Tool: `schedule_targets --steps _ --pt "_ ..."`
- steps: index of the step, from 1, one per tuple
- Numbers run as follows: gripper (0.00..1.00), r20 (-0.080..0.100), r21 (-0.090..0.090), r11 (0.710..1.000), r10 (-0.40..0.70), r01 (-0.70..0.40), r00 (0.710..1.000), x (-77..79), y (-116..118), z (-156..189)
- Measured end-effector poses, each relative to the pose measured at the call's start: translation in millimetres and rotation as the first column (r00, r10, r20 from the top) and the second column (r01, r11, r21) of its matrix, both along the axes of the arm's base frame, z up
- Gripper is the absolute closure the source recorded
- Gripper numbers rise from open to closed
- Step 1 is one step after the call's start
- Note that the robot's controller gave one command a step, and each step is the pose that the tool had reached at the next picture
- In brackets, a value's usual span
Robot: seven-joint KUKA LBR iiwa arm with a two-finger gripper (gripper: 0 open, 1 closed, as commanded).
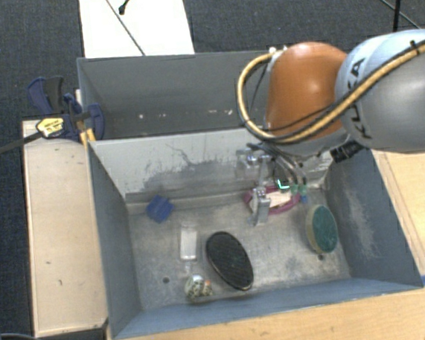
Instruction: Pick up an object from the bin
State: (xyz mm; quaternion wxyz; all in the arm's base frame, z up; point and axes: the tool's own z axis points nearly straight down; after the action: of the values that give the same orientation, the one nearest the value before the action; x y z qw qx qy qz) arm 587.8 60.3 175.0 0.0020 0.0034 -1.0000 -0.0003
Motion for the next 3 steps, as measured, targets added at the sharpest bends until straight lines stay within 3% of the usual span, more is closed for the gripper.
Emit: schedule_targets --steps 1,2,3 --pt "0.0 0.007 -0.003 0.954 0.299 -0.299 0.954 -44.1 42.5 -99.3" --pt "0.0 0.009 0.001 0.935 0.354 -0.354 0.935 -95.9 74.0 -101.8" --pt "1.0 0.014 0.001 0.938 0.347 -0.348 0.938 -94.1 73.7 -102.1"
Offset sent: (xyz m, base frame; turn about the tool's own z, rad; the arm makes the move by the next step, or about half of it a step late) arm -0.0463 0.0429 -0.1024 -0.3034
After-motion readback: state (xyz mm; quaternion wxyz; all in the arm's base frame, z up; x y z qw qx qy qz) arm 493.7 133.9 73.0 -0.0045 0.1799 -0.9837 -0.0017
